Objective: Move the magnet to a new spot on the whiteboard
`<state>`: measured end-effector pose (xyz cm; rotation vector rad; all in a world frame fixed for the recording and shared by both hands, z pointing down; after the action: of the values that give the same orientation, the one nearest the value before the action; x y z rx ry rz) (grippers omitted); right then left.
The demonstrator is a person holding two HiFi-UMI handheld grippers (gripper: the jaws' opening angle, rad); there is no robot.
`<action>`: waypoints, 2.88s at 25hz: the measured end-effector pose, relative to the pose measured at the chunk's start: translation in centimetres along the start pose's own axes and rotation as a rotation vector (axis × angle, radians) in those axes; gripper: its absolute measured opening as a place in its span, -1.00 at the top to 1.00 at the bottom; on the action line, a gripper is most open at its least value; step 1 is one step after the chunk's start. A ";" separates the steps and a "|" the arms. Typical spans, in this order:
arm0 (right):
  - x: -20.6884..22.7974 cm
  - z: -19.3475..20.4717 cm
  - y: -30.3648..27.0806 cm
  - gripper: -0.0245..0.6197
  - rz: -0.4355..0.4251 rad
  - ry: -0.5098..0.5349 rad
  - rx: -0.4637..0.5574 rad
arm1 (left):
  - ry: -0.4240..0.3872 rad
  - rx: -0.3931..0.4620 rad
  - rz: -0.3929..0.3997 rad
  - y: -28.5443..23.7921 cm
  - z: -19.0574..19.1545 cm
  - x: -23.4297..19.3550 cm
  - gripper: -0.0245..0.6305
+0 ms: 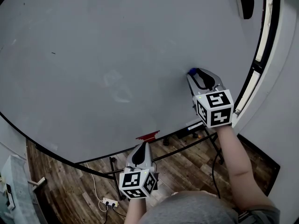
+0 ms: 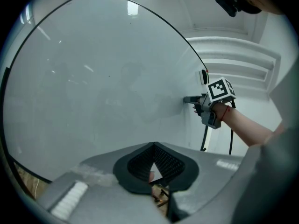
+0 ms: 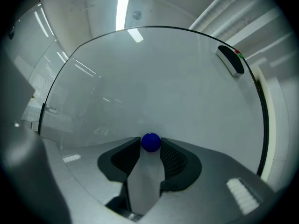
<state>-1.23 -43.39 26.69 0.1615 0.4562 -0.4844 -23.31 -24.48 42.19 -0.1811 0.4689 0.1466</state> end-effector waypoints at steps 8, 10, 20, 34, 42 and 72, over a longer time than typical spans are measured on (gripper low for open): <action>0.2 0.1 0.0 0.54 -0.018 -0.002 0.015 | 0.002 -0.009 0.006 -0.3 0.1 0.0 0.91; 0.3 0.0 0.0 0.54 -0.020 0.016 0.013 | -0.001 -0.011 0.008 -0.3 0.2 0.2 0.91; -0.2 0.3 1.3 0.54 -0.037 -0.010 0.019 | 0.001 -0.009 -0.023 1.2 0.7 0.8 0.91; -1.8 -0.2 7.4 0.54 -0.087 -0.024 0.043 | -0.005 0.013 -0.072 5.6 1.8 2.9 0.91; -3.7 -0.6 10.5 0.54 -0.121 -0.032 0.046 | 0.004 0.039 -0.109 8.8 2.0 3.3 0.91; -12.2 -7.4 7.9 0.54 -0.263 0.029 0.179 | 0.020 0.120 -0.264 13.6 0.1 -1.6 0.91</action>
<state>-9.87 -29.56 26.10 0.2836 0.4648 -0.7826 -27.08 -11.41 41.14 -0.1255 0.4675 -0.1416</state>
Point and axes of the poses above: the fingertips, and each gripper's own axes: y backward along the fingers, x to its right, z out of its underside, the point moved 8 cm from there along y, backward along the fingers, and after that the axes turned 15 degrees about y, right-handed, at the moved point
